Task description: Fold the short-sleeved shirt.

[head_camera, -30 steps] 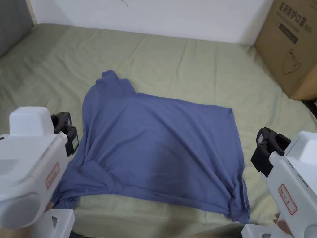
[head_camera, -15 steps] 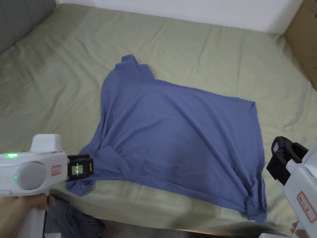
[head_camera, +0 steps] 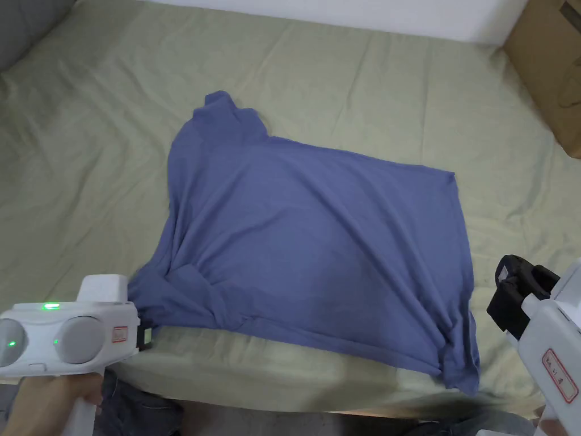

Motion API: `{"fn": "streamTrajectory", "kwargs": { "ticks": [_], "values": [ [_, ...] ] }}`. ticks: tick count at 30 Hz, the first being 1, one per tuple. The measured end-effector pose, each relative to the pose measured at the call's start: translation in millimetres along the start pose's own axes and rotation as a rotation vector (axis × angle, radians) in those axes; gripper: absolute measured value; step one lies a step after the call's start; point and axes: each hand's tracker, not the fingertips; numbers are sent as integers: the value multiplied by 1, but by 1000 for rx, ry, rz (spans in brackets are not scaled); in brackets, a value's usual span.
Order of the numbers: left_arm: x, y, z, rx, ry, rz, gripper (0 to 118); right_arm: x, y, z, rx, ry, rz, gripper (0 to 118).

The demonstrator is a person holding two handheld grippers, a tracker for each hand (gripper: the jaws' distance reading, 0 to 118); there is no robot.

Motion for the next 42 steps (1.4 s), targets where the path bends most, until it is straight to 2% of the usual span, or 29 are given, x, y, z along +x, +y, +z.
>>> {"fn": "streamTrajectory", "kwargs": {
  "ticks": [4,5,6,9,10,14,16,17,20,21,28,33,39,42],
  "values": [
    [0,4,36,145,-28,51,0,18,-12,-22,-205,-6,-42,0],
    [1,6,42,166,-43,55,0,22,-18,-29,-246,-11,-57,3],
    [1,8,50,188,-59,61,0,29,-27,-40,-316,-19,-52,23],
    [4,13,58,206,-69,60,0,42,-55,-69,-516,-11,-43,108],
    [5,14,60,212,-69,57,0,47,-67,-74,-547,-14,-42,112],
    [7,14,59,209,-63,49,0,48,-92,-87,-712,-11,-47,111],
    [7,14,58,203,-61,53,0,49,-104,-94,-753,-22,-66,104],
    [7,13,57,200,-58,56,0,49,-106,-96,-751,-28,-59,95],
    [7,12,55,193,-48,59,0,48,-108,-97,-755,-46,-61,15],
    [6,12,54,190,-44,60,0,50,-107,-96,-754,-47,-67,5],
    [-1,26,62,203,-46,113,0,79,-65,-78,-686,58,-189,4],
    [0,73,70,282,-65,157,0,91,-8,-82,-585,114,-286,4],
    [23,148,41,357,-41,157,0,86,40,-151,-543,64,-290,4],
    [34,180,9,338,12,128,0,84,51,-199,-560,26,-329,4]
  ]
}}
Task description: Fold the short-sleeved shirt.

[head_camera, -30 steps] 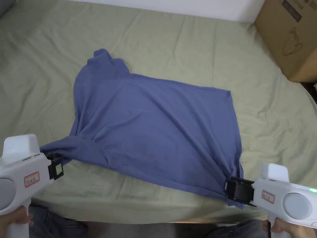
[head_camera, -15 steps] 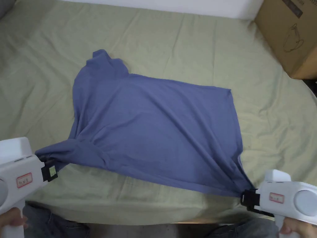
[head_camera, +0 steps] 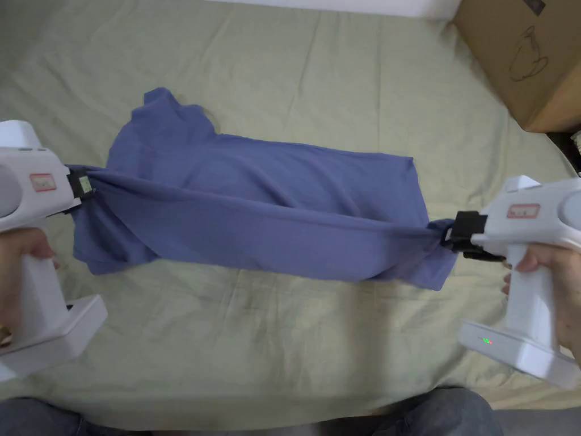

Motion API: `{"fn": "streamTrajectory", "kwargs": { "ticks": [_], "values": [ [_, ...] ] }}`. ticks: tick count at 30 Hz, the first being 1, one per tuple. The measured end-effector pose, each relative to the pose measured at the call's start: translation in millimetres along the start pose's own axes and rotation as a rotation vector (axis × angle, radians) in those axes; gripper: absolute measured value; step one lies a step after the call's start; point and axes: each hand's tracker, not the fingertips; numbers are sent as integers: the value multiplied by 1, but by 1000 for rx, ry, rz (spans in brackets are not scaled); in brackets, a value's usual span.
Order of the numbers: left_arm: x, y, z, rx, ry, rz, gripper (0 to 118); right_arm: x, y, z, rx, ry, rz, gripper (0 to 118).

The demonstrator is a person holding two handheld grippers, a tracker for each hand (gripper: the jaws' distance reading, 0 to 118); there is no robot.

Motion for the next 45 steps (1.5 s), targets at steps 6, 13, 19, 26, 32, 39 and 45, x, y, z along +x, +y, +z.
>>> {"fn": "streamTrajectory", "kwargs": {
  "ticks": [6,13,19,26,32,39,45],
  "values": [
    [12,16,-72,-103,49,-11,0,-19,43,-68,-78,-97,6,4],
    [23,9,-102,-173,107,-67,96,-39,47,-95,-132,-226,96,93],
    [10,12,-41,21,79,-68,114,-50,37,-7,178,-177,218,105],
    [7,-36,69,334,61,-225,114,-49,-37,91,626,-134,349,108],
    [3,-83,111,395,64,-288,67,-65,-110,116,665,-71,366,97],
    [-12,-100,128,369,9,-194,0,-83,-151,128,666,-10,348,0],
    [-12,-102,127,334,-48,-190,0,-90,-157,129,673,12,345,0]
  ]
}}
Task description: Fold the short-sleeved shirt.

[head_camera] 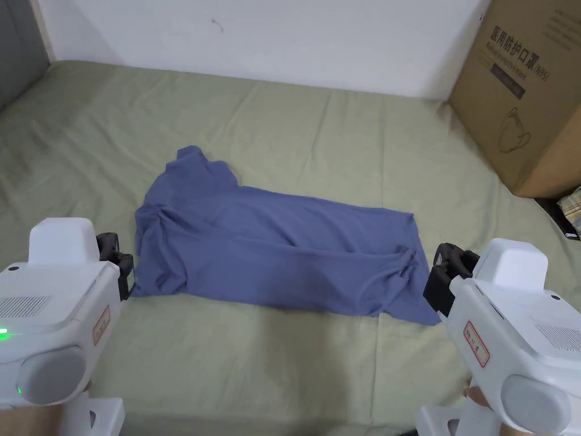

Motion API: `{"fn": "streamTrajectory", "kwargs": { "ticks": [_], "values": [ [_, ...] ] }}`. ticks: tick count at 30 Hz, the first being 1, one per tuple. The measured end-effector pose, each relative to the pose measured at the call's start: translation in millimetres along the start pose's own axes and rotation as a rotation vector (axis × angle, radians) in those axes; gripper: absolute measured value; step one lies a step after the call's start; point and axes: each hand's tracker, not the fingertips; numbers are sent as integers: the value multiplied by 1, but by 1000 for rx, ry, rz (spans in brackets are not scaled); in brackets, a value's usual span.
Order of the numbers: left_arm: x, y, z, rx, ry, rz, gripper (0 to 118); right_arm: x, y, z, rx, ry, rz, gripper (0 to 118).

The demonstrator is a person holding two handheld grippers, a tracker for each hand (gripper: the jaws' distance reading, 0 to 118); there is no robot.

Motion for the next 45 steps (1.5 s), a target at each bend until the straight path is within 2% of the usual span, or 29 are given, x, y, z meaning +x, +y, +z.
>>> {"fn": "streamTrajectory", "kwargs": {
  "ticks": [6,10,11,15,16,17,20,22,24,26,28,29,30,31,32,36,39,41,43,44,45],
  "values": [
    [4,15,-16,2,-29,-2,0,-5,6,-6,3,2,7,0],
    [-2,31,-57,-113,-48,23,0,-4,4,-16,-12,7,9,0],
    [-6,35,-75,-196,-60,58,8,-1,4,-18,-17,9,9,0],
    [-20,35,-139,-426,-68,110,104,1,-1,-29,-56,21,7,0],
    [-23,32,-152,-456,-56,118,111,2,-3,-31,-66,22,12,0],
    [-25,29,-163,-482,-37,113,112,2,-4,-34,-77,23,14,0],
    [-33,15,-202,-627,62,108,112,5,-6,-43,-103,27,19,0],
    [-35,1,-220,-696,78,107,111,6,-7,-49,-116,21,22,0],
    [-34,-10,-234,-742,105,91,103,9,-7,-54,-130,15,25,0],
    [-29,-18,-237,-756,85,91,85,12,-7,-61,-143,4,25,0],
    [-24,-25,-241,-784,76,107,72,16,-9,-67,-158,-9,28,0],
    [-22,-28,-242,-797,49,112,60,17,-10,-70,-166,-15,27,0],
    [-20,-31,-242,-798,34,108,31,19,-10,-73,-172,-19,26,0],
    [-16,-33,-241,-795,5,104,12,20,-11,-74,-178,-23,24,0],
    [-13,-36,-240,-788,4,95,7,22,-11,-76,-185,-26,21,0],
    [-1,-38,-237,-777,-5,-9,2,29,-15,-86,-209,-38,30,0],
    [-8,-26,-231,-751,-17,20,1,38,-11,-100,-239,-50,51,0],
    [-16,-14,-223,-682,-4,35,1,50,-8,-123,-317,-74,72,0],
    [-20,-3,-216,-646,0,36,1,67,-11,-151,-396,-79,23,0],
    [-22,1,-213,-633,-2,49,1,75,-12,-168,-469,-87,0,2],
    [-25,4,-211,-625,-6,61,1,79,-13,-184,-557,-98,-4,13]
  ]
}}
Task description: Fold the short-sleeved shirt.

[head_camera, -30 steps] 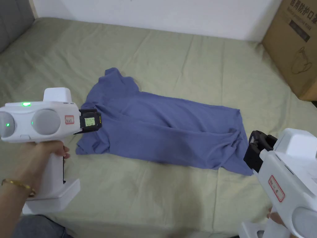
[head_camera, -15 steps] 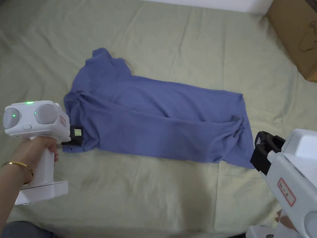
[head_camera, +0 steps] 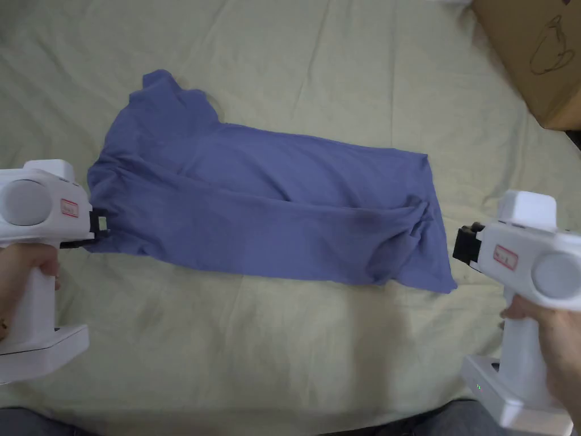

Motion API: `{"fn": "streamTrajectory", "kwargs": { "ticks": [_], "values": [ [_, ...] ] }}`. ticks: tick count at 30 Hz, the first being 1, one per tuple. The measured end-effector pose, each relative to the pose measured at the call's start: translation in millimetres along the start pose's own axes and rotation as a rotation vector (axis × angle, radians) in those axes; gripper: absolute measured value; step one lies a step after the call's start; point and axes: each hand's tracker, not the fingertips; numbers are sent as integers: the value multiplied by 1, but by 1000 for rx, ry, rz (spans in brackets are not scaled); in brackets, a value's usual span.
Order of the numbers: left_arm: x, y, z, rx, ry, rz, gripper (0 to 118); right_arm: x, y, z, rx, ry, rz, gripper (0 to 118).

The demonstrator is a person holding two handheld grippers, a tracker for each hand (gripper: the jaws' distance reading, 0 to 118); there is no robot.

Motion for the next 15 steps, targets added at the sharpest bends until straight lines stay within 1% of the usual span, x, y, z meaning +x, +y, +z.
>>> {"fn": "streamTrajectory", "kwargs": {
  "ticks": [1,2,3,4,6,7,8,9,10,11,12,13,14,15],
  "values": [
    [-2,1,3,6,-12,11,1,3,5,-15,-58,-13,11,37],
    [-4,2,5,9,-14,21,0,7,8,-25,-90,19,4,70],
    [-5,2,6,11,-15,26,0,10,9,-38,-146,24,4,106],
    [-6,2,6,12,-14,28,0,12,10,-53,-199,13,-17,115],
    [-7,2,5,11,-9,29,0,15,7,-65,-245,14,-63,112],
    [-8,1,5,8,-6,29,0,16,5,-73,-279,0,-80,112],
    [-10,1,1,2,-5,30,0,16,2,-80,-304,-36,-91,111],
    [-11,0,0,-2,-4,31,0,16,0,-85,-310,-43,-95,107],
    [-12,-1,-2,-6,-3,36,0,15,-4,-89,-313,-50,-97,100],
    [-12,-1,-4,-11,-2,40,0,15,-7,-93,-321,-62,-96,87],
    [-12,-2,-6,-15,0,44,0,14,-9,-95,-334,-72,-95,64],
    [-13,-2,-8,-21,3,48,0,14,-11,-98,-346,-67,-91,49],
    [-13,-2,-10,-25,6,50,0,15,-15,-102,-352,-21,-91,39],
    [-13,-2,-11,-27,9,52,0,14,-15,-100,-340,12,-107,17]
  ]
}}
